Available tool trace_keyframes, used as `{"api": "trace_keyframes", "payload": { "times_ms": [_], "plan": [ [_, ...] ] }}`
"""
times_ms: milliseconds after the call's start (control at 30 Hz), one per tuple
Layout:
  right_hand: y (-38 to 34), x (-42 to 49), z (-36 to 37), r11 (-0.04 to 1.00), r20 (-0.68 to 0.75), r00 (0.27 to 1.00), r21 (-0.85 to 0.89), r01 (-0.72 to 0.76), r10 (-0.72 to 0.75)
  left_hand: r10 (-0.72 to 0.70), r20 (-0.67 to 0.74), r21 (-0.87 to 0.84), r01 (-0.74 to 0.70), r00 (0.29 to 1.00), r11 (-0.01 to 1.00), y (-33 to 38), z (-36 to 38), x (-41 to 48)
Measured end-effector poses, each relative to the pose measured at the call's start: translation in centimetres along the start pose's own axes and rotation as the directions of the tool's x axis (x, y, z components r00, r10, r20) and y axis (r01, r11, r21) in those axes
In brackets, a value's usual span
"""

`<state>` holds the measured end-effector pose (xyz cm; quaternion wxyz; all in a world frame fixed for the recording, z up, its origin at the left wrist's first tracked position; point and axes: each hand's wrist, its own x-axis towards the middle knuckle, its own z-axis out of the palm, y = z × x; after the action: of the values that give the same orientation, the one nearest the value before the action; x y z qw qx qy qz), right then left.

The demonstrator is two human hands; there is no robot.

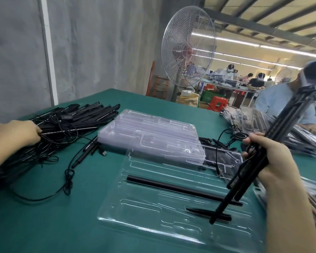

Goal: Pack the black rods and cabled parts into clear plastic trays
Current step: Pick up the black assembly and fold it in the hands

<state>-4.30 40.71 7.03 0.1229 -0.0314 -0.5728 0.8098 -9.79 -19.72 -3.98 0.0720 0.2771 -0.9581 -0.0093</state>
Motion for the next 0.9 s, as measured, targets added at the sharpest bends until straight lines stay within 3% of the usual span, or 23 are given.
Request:
{"api": "trace_keyframes", "payload": {
  "times_ms": [100,133,233,333,400,533,567,633,700,800,900],
  "plan": [
    [-0.2,-0.2,0.2,0.992,0.035,0.999,-0.125,0.003,0.001,0.026,-0.055,0.136,-0.018,0.998,0.990,6.2,-5.5,-7.3],
    [-0.3,-0.4,0.3,0.985,0.062,0.998,-0.172,0.013,-0.003,0.116,-0.051,0.151,-0.107,0.992,0.983,8.4,-6.6,-9.4],
    [-0.6,-1.2,1.0,0.957,0.215,0.976,-0.287,0.030,0.034,0.425,0.070,-0.126,-0.415,0.902,0.901,15.2,-10.3,-16.2],
    [-1.2,-2.6,1.9,0.948,0.391,0.917,-0.315,0.054,0.078,0.686,0.102,-0.520,-0.549,0.720,0.654,20.3,-12.4,-21.9],
    [-1.8,-3.6,2.7,0.960,0.506,0.861,-0.264,0.091,0.057,0.785,-0.052,-0.710,-0.575,0.618,0.405,23.1,-12.6,-24.6],
    [-2.6,-5.4,3.9,0.982,0.663,0.747,-0.111,0.154,-0.042,0.798,-0.441,-0.707,-0.707,0.412,-0.026,28.7,-12.1,-28.6],
    [-2.9,-5.8,4.0,0.985,0.682,0.728,-0.068,0.159,-0.071,0.772,-0.487,-0.725,-0.682,0.409,-0.095,29.7,-12.0,-29.1],
    [-3.6,-6.5,3.9,0.988,0.716,0.687,0.019,0.156,-0.122,0.680,-0.559,-0.720,-0.685,0.474,-0.114,30.4,-12.2,-29.2],
    [-4.4,-7.1,3.6,0.980,0.699,0.696,0.033,0.194,-0.162,0.610,-0.617,-0.639,-0.769,0.498,-0.018,30.3,-12.8,-29.1],
    [-5.2,-7.3,2.9,0.955,0.523,0.826,-0.072,0.288,-0.210,0.536,-0.716,-0.505,-0.862,0.446,0.043,29.2,-14.3,-28.8],
    [-6.3,-7.2,1.1,0.855,0.270,0.895,-0.295,0.427,-0.354,0.520,-0.679,-0.559,-0.824,0.519,0.092,25.8,-16.7,-27.1]
  ]
}}
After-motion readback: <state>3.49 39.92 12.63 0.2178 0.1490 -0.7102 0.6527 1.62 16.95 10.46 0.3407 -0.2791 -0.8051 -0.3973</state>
